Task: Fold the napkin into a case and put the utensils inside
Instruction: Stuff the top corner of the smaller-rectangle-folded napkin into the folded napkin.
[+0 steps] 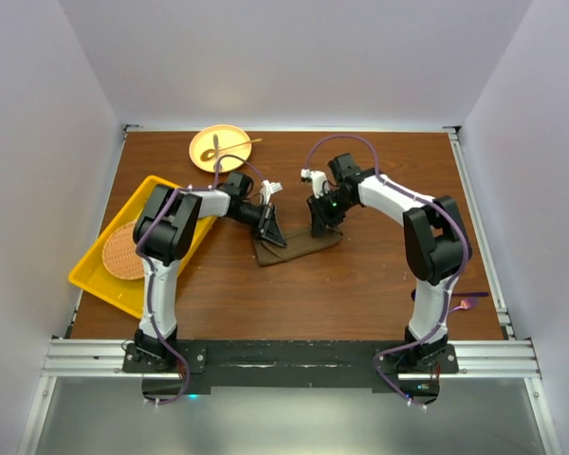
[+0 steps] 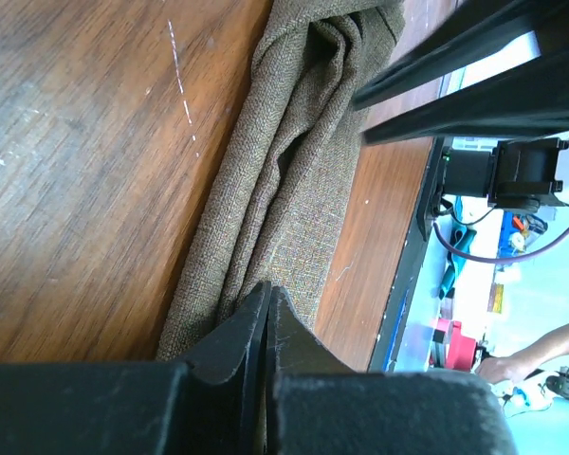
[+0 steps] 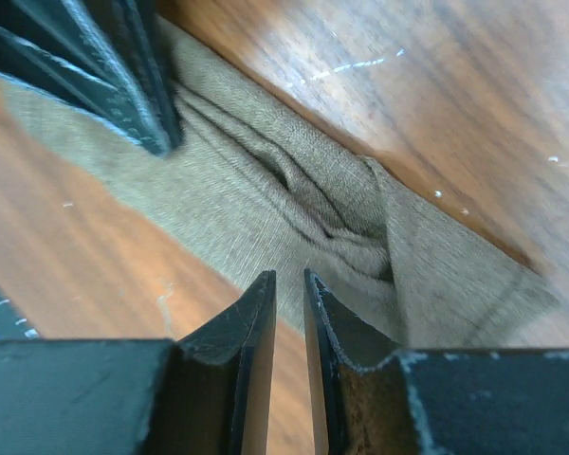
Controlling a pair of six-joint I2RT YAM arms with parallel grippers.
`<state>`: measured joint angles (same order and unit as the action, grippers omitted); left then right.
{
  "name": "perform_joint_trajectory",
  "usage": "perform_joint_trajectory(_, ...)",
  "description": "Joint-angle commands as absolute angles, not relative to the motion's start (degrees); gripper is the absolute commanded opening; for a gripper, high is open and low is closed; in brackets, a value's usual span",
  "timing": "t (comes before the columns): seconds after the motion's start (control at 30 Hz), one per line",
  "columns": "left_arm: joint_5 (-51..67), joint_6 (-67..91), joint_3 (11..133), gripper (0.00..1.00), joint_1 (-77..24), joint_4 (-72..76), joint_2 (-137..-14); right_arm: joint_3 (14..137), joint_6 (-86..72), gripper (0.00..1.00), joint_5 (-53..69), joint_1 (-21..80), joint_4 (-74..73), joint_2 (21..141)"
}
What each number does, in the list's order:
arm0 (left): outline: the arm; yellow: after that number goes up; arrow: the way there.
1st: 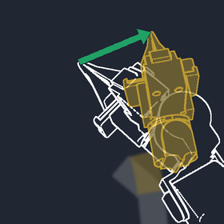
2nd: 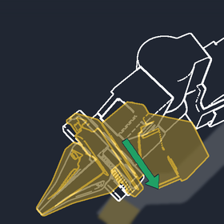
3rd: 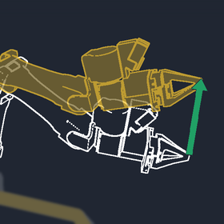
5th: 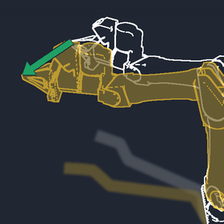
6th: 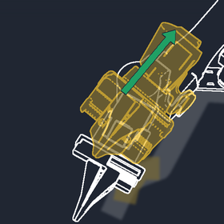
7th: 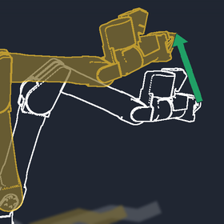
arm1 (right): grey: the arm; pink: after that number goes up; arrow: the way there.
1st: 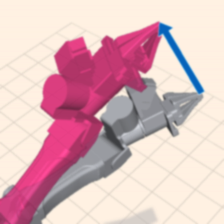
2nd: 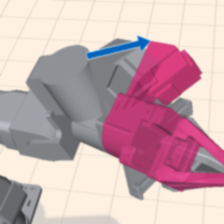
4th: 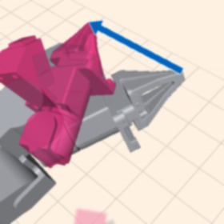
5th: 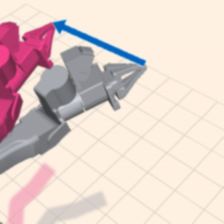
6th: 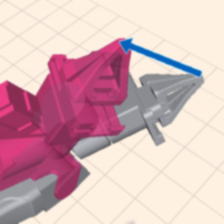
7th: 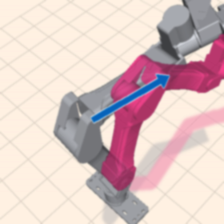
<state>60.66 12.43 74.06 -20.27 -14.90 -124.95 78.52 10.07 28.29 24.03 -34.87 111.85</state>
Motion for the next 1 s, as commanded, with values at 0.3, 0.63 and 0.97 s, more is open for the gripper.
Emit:
perform_joint_trajectory(0.3, 53.2, 4.3, 77.3, 0.02, -20.2, -20.7, -128.0, 83.9, 1.1, 0.22, 49.7, 14.0, -37.4, 116.2)
perform_joint_trajectory(0.63, 53.9, 2.5, 77.3, 0.11, -19.8, -20.6, -126.1, 77.0, -4.9, 0.19, 44.0, 12.2, -33.7, 125.2)
perform_joint_trajectory(0.97, 49.1, -17.9, 87.3, 0.61, -21.2, -25.3, -117.4, 76.9, -4.4, 0.18, 42.5, 11.0, -34.7, 126.0)
